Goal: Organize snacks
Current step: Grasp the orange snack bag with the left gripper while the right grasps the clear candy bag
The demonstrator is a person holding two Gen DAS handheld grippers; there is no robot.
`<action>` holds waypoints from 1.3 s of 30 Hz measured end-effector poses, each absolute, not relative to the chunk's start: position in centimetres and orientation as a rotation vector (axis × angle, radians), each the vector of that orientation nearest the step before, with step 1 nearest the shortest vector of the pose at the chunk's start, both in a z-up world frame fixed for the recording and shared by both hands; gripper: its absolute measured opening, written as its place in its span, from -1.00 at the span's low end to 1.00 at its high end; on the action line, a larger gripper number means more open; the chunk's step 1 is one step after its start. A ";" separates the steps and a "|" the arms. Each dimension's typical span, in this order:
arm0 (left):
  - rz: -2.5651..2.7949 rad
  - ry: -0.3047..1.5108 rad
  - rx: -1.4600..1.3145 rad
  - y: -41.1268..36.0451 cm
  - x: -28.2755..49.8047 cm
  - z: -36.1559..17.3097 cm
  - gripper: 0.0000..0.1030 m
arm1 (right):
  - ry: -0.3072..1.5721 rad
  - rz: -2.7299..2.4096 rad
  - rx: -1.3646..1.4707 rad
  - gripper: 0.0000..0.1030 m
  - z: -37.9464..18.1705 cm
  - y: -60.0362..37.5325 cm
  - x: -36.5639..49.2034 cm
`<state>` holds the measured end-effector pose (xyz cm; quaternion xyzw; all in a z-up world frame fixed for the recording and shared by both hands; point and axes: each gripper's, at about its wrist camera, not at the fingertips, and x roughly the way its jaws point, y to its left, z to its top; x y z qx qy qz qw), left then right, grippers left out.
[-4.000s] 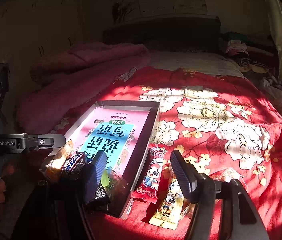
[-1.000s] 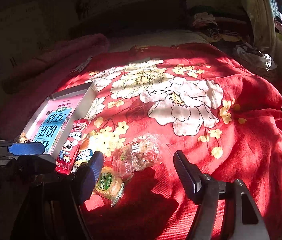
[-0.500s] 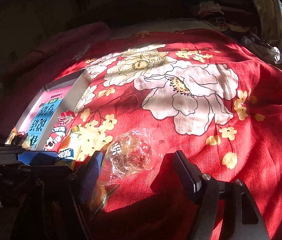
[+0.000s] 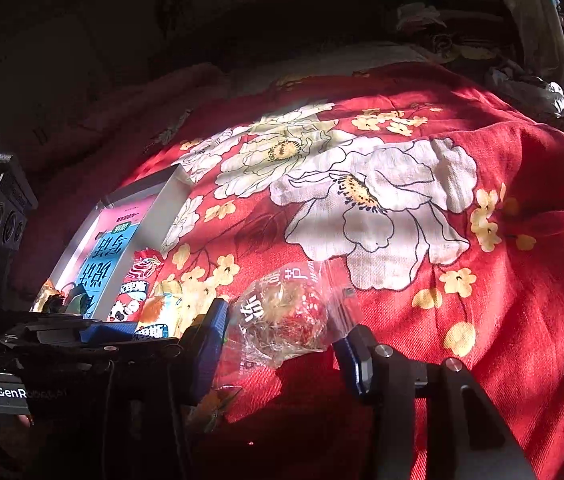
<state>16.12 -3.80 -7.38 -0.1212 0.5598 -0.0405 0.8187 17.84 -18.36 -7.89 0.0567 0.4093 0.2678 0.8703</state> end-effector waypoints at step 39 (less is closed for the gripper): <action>-0.081 1.018 -0.304 0.8 11.2 -1.3 -0.68 | 0.723 0.647 0.074 -0.02 -3.5 -16.5 13.4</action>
